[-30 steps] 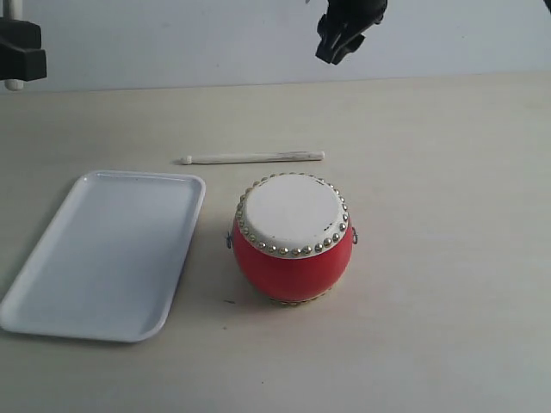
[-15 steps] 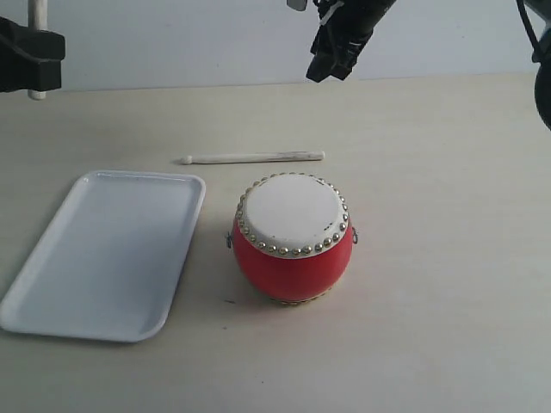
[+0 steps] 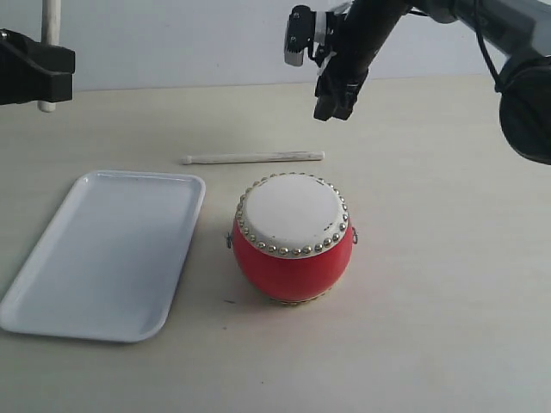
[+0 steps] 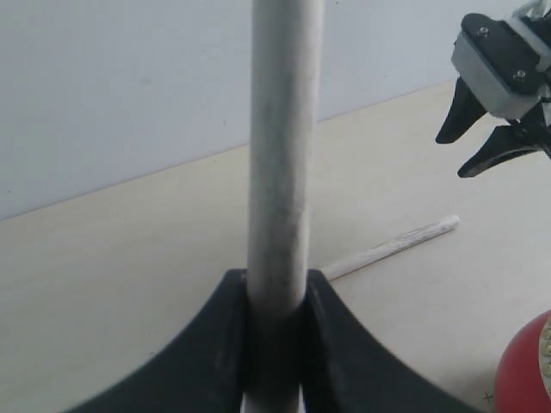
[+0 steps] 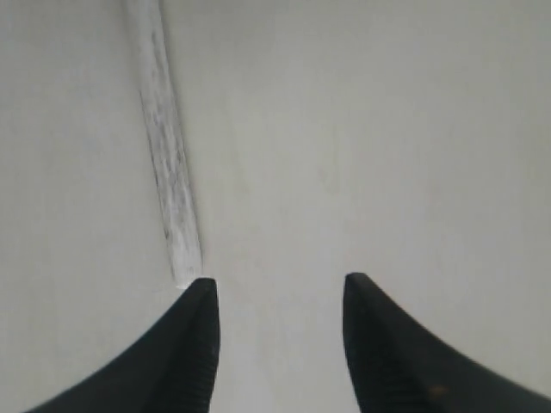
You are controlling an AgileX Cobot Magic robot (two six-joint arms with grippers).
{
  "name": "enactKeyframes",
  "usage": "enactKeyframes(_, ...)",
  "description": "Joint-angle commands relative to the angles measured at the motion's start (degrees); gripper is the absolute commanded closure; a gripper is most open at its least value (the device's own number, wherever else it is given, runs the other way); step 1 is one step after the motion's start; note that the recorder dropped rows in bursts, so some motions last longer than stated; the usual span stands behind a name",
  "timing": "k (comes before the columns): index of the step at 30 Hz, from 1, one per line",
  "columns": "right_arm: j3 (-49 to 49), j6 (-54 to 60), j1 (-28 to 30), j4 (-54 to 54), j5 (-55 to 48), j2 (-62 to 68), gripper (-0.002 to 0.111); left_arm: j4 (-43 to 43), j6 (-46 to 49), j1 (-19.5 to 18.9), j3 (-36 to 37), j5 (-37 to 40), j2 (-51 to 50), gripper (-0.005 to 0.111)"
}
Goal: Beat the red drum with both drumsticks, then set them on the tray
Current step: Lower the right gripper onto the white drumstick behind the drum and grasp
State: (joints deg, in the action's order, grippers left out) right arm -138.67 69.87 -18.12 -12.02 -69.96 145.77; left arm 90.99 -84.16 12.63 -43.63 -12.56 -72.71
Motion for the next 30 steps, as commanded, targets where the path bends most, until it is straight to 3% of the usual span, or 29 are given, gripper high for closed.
enactKeyframes(1,-0.4,-2.5,-4.6,7.0,0.0,0.2,0.065,0.4,-0.3,0.0,-0.3,0.2,0.1,0.107)
enactKeyframes(9,-0.4,-7.2,-7.8,9.4,0.0,0.6,0.065,0.4,-0.3,0.0,-0.3,0.2,0.1,0.107)
enactKeyframes(30,-0.4,-10.0,-8.9,9.4,0.0,4.7,0.065,0.4,-0.3,0.0,-0.3,1.1,0.1,0.107)
